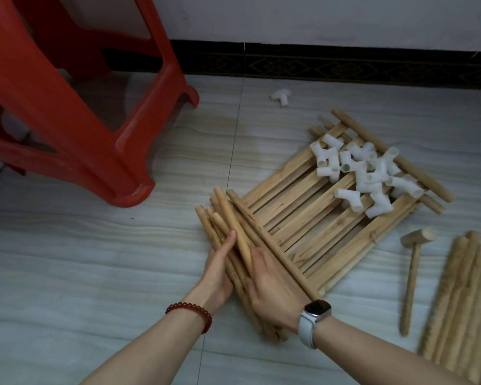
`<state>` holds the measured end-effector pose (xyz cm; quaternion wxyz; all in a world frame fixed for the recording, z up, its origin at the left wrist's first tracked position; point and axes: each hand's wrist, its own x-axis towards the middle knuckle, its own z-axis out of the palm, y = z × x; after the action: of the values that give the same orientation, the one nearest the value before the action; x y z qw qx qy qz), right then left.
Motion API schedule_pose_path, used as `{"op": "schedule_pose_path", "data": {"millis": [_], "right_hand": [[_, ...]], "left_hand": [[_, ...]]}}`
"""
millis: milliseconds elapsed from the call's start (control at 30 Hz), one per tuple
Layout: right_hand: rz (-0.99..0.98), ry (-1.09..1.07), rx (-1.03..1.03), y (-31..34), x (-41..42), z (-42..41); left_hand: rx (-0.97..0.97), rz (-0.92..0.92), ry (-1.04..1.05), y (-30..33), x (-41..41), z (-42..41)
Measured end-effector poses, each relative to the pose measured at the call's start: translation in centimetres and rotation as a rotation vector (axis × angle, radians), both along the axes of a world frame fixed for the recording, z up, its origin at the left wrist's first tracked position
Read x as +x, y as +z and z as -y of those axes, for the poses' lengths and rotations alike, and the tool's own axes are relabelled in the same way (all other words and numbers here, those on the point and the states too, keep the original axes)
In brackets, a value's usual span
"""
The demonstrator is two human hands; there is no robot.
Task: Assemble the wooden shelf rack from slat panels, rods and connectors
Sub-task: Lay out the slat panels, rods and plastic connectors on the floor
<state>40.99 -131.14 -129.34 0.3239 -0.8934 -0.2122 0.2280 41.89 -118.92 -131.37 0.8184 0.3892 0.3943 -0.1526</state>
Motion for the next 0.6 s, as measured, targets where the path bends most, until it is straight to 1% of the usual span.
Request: {"op": "schedule_pose_path", "data": {"millis": [100, 233, 300, 333, 400, 433, 467, 533, 600], "right_hand": [[-0.046, 0.033, 0.088, -0.2, 0.3, -1.1], [-0.209, 0.115, 0.137, -1.4, 0.7, -4.6], [-0.270, 0.138, 0.158, -2.1, 0.7, -7.0], [-0.274, 0.129, 0.169, -2.4, 0.5, -7.9], [-0.253, 0.093, 0.162, -3.2, 0.2, -9.2], [-0.239, 0.062, 0.148, -3.6, 0.1, -9.4], [-0.219, 0.029, 0.129, -4.0, 0.1, -9.4], [-0.180, -0.016, 0.072, -4.6, 0.3, -9.2], [-0.165, 0.006, 0.026, -4.9, 0.4, -8.9]], "left_hand": [[0.118, 0.026, 0.018, -0.2, -0.3, -1.6], [0.240, -0.069, 0.079, -0.3, -1.1, -5.0], [0.406, -0.108, 0.072, -0.3, -2.0, -6.9], [0.555, -0.108, 0.030, -0.4, -2.5, -7.7], [0.900, -0.135, -0.135, -0.8, -3.5, -9.4], [1.033, -0.166, -0.215, -1.0, -3.9, -9.9], [1.106, -0.200, -0.268, -1.2, -4.3, -10.2], [1.152, -0.255, -0.351, -1.4, -5.0, -10.1], [1.198, -0.276, -0.452, -1.8, -5.7, -9.9]]}}
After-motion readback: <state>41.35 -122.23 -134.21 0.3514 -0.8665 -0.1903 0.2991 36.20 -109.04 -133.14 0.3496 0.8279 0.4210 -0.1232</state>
